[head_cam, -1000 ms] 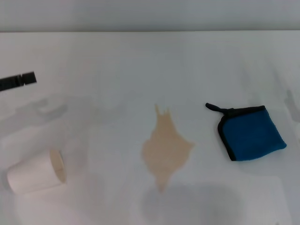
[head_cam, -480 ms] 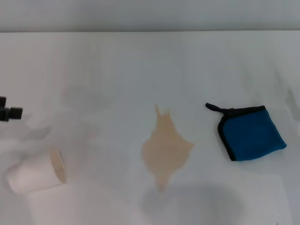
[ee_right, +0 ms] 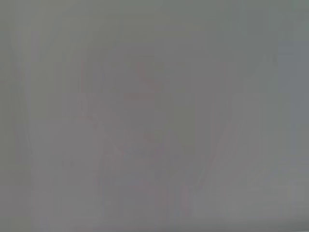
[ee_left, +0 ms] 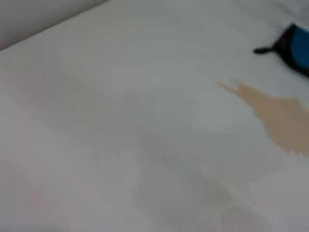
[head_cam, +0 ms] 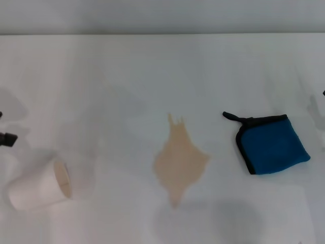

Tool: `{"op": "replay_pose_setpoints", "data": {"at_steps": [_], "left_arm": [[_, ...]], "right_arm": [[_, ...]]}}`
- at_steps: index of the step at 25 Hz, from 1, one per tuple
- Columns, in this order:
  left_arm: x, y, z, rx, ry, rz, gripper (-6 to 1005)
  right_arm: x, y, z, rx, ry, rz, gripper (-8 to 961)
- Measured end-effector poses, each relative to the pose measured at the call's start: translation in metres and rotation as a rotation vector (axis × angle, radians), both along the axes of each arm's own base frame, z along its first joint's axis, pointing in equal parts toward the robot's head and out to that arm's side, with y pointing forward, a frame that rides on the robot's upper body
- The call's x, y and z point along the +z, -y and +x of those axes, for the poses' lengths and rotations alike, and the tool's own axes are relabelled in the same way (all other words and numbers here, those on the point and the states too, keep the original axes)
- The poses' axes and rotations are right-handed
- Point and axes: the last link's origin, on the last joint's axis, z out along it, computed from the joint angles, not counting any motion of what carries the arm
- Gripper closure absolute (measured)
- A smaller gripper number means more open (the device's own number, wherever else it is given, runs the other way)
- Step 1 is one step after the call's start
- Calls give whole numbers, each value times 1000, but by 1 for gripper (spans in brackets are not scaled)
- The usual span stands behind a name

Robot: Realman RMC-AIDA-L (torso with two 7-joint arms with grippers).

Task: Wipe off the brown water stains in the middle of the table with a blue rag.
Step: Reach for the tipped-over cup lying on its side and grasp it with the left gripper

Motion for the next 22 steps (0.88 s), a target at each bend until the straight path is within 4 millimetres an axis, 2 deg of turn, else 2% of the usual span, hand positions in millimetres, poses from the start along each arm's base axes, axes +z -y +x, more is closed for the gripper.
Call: {"op": "replay_pose_setpoints", "data": {"at_steps": [6,12,22], "left_arm": [[-12,-1,16,-55,-39,-105,123],[-25,7,31,-82,-133,-200,122],[-27,12,32,-104,-165,-236,122]], "right_arm": [[1,-1,1,-1,6,2,98],[1,-1,1,-3,7,1,98],[1,-4,0,-4,9,-5,98]]}}
